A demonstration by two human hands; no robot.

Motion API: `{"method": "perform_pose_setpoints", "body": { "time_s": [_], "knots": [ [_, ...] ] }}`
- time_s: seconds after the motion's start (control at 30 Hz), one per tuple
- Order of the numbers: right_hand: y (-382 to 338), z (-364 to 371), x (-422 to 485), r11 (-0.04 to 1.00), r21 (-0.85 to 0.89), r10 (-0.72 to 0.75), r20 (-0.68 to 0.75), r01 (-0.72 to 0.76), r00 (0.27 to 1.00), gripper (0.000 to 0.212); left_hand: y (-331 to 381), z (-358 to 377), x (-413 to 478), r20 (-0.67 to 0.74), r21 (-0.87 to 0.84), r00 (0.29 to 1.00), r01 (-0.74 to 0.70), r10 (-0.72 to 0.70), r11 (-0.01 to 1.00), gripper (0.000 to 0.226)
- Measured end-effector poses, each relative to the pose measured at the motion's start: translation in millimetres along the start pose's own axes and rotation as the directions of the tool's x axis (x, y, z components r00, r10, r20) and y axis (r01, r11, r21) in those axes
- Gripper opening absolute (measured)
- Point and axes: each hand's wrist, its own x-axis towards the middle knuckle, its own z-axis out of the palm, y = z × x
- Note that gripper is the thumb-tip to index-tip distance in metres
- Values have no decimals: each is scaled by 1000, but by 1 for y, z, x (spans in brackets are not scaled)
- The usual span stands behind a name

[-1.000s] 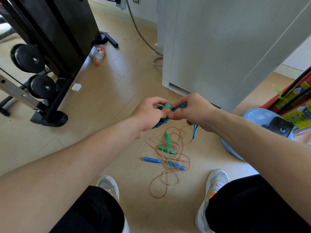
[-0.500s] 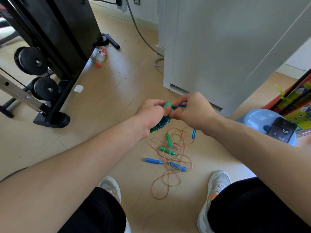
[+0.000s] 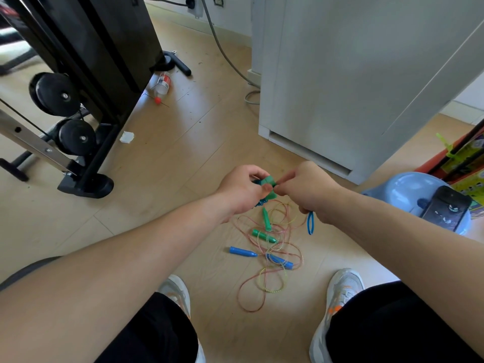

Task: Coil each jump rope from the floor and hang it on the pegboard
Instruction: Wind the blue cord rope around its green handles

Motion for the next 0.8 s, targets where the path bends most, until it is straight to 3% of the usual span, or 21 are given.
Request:
{"method": "perform_pose_setpoints", "body": {
  "time_s": [0.23,0.63,0.8],
  "knots": [
    [0,8,0,944,-275,-223,-115,185,968,20,-3,1,10,-49,30,998,26,-24,999,5],
    [0,12,-13,923,-281,-312,-147,263,939,22,-4,-3,13,-8,24,999,43,-43,999,17],
    [-2,3,-3,934,-205,-325,-148,293,934,23,1,-8,12,-31,-50,999,24,-26,998,17]
  ]
}}
